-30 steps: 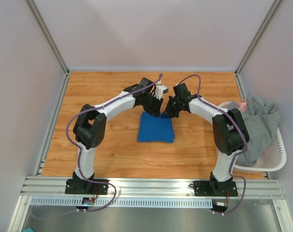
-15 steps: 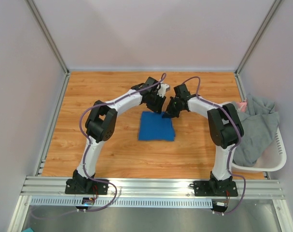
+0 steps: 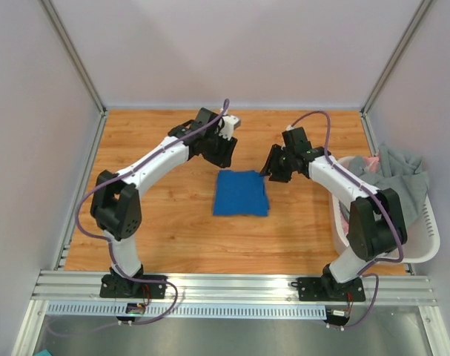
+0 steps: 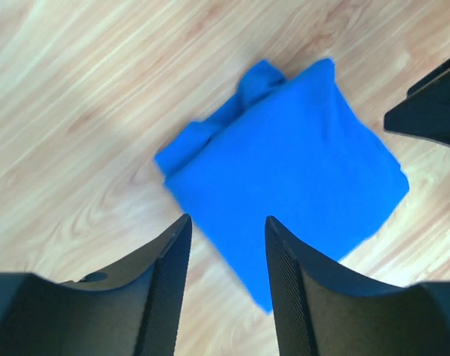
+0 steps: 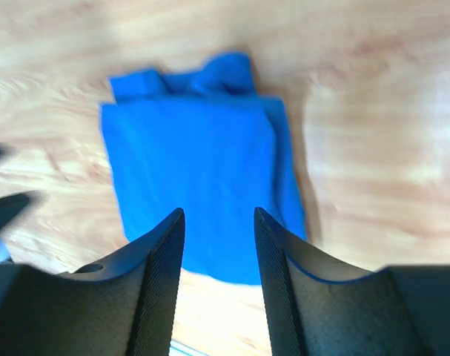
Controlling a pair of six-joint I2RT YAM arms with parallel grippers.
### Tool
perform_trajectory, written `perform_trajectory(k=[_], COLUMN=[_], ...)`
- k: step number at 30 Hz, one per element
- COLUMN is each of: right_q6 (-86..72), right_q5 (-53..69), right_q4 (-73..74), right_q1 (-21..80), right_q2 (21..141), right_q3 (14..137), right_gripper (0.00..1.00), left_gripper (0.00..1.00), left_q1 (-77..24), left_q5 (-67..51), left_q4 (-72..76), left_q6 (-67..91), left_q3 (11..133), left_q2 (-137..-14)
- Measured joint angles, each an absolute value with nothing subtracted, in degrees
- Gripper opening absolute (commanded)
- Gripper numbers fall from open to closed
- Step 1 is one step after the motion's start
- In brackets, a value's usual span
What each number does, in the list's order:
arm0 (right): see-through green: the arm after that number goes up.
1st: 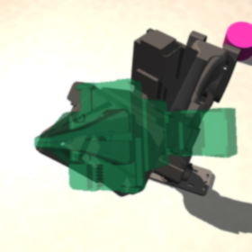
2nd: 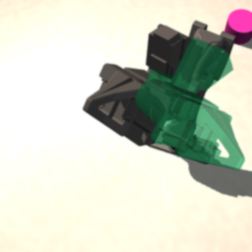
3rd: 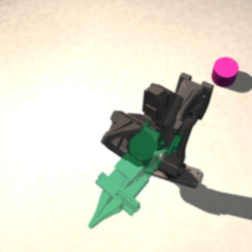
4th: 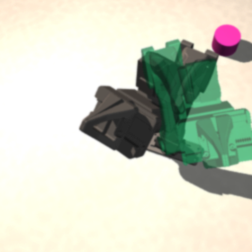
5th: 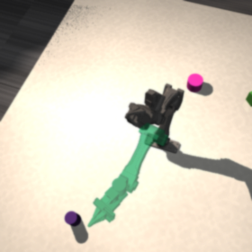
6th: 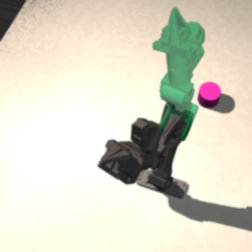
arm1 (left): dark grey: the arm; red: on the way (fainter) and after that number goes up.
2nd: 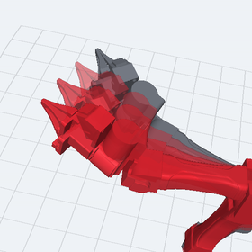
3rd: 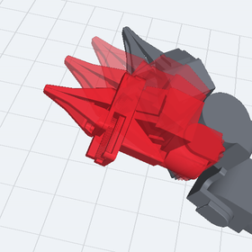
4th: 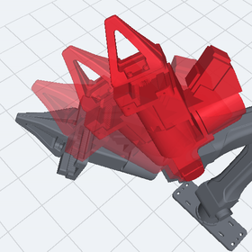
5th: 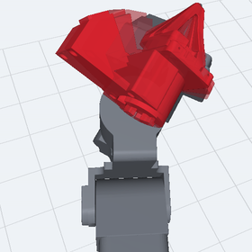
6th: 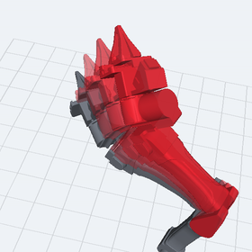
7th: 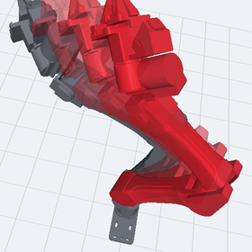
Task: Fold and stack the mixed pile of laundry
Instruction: Move the tank top to the corner of the board.
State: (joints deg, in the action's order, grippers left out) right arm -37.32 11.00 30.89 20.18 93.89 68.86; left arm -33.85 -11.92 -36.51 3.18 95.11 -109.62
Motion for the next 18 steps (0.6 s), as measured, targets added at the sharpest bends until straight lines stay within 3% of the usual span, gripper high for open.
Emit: perform_trajectory(k=[6,11,13,18], right_q6=[-37.0,-37.4,-37.7,-37.9], right_q5=[11.4,11.9,11.9,11.5], right_q4=[31.2,30.7,30.3,29.4], right_q1=[21.1,21.6,21.6,21.6], right_q2=[93.6,96.7,97.1,97.9], right_q3=[60.7,58.0,57.6,57.3], right_gripper=[0.46,0.13,0.06,0.02], left_gripper=[0.59,0.59,0.59,0.59], left_q1=[-32.3,-31.3,-31.0,-30.5], left_q5=[-10.4,-11.9,-12.5,-13.6], left_q4=[-35.0,-34.3,-33.9,-31.8], left_q6=[5.4,8.2,9.2,11.4], left_q3=[83.3,77.1,76.5,76.1], left_q2=[-101.1,-104.3,-105.6,-106.9])
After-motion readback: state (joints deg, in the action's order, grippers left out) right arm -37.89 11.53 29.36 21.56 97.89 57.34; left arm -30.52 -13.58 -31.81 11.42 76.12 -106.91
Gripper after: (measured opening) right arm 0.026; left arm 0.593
